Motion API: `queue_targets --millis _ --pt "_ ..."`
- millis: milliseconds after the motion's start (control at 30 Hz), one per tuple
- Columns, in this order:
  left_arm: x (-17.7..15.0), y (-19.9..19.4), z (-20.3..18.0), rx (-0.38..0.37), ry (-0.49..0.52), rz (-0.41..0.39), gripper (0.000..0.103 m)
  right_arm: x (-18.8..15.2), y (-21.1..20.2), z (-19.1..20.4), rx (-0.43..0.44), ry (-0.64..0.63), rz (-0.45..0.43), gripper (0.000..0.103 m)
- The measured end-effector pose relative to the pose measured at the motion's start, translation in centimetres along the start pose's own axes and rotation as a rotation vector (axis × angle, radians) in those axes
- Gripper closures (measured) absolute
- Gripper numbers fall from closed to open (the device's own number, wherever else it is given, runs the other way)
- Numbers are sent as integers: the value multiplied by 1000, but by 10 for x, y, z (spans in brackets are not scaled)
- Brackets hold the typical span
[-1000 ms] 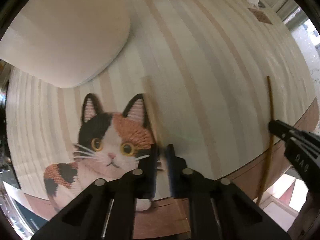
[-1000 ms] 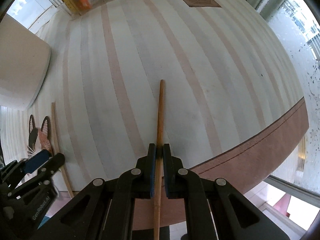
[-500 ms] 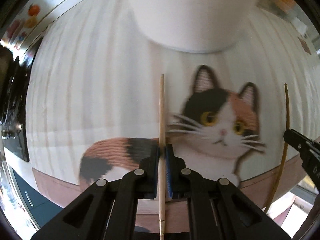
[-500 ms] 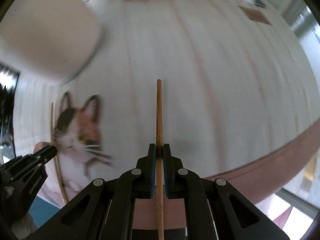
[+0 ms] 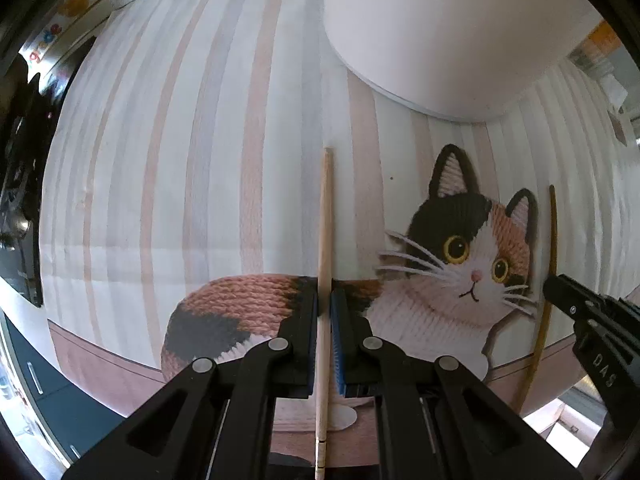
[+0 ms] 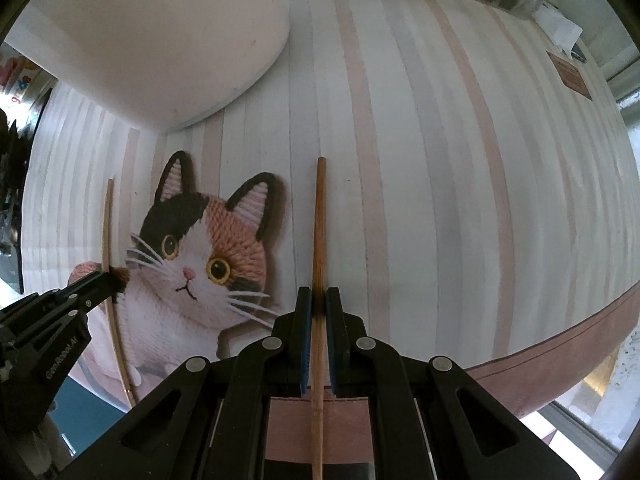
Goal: Organize utensils
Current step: 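Lower both tools to the mat and grasp the last chopstick each, then lift both held chopsticks and carry them over the pink holder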
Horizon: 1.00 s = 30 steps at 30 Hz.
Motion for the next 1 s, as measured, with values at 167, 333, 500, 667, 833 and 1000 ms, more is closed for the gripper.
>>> queue_targets --millis 167,333,500,667,833,1000 --pt "7 -6 27 -51 -91 12 98 10 -4 33 -29 -18 -13 96" --pt "12 -10 45 -47 -70 17 98 8 -2 44 -38 -17 -25 96" --pt "20 -14 50 -33 -63 13 96 11 -8 42 -42 -52 12 96" --pt "27 -17 51 -30 -61 8 98 22 -3 48 -56 -71 15 95" --pt "26 -21 64 -10 -90 -26 99 22 -7 40 -22 -15 -12 96" --pt "26 -51 84 19 -105 -118 99 19 -30 33 0 6 -86 96"
Point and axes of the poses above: each gripper's, at about its wrist camera, not at the fingertips, and y roughly the way its jaws point, z to its left, x to its top, the point moved 7 cm from there along y, roughly the way its jaws point, and after that the axes turned 3 degrees about y, right-handed, at the moved point
